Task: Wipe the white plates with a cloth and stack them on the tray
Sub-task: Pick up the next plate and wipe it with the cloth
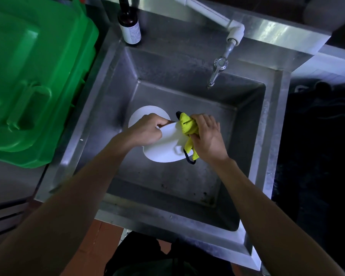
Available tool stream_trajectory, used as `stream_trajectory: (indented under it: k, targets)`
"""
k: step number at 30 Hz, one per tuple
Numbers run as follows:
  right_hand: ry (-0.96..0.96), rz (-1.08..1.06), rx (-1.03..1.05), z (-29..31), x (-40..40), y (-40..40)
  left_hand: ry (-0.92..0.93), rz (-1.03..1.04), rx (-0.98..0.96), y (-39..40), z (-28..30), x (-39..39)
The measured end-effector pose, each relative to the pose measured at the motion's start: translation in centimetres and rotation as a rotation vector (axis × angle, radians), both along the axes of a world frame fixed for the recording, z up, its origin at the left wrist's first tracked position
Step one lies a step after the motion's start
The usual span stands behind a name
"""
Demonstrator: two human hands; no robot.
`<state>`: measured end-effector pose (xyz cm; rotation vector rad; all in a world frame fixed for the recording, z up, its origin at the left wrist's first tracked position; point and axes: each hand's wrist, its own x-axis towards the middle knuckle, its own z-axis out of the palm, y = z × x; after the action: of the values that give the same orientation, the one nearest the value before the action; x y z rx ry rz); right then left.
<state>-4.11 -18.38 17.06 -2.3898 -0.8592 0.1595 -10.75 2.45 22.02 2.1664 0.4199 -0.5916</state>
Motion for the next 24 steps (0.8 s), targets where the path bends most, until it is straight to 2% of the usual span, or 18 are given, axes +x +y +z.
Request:
stream_trajectory:
  k: [3,5,8,9,10,12,13,15,20,24]
  targets:
    - [-0.069,-0.043,-0.005,0.4,-0.3,-0.2,-0.119,0.133,-0.01,-1.0,-0.7,-0.9]
    - [-0.111,-0.073,0.013,0.5,-0.3,-0.5,-0.217,0.292,-0.045,-1.6,-1.3,-1.9]
    - [-0.156,-0.134,0.061,0.6,0.0,-1.0,-0.272,0.74,-0.055,-2.3,-2.4,-3.7]
    - [-0.165,-0.153,0.077,0.5,0.1,-1.1,-0.209,0.934,-0.131,-2.5,-2.8,-4.4]
    - [-0.172,-0.17,0.087,0.5,0.2,-1.2,-0.105,1.128,-0.309,-2.7,-2.9,-4.8]
    - [-0.187,-0.189,0.098,0.4,0.2,-1.2,0.118,1.351,-0.782,-3.5,-2.7,-5.3]
    - [-0.198,-0.193,0.104,0.4,0.1,-1.1,0.181,1.349,-0.94,-3.8,-2.6,-5.2]
    - [-0.227,-0.186,0.126,0.4,-0.2,-0.8,0.213,1.291,-1.102,-4.2,-2.3,-4.3]
    - [-0.272,-0.136,0.161,0.4,-1.4,-0.4,0.164,1.35,-1.11,-4.5,-1.1,-1.1]
    - [-0.252,-0.12,0.142,0.0,-2.6,-0.9,0.129,1.448,-1.204,-4.2,-1.3,-1.0]
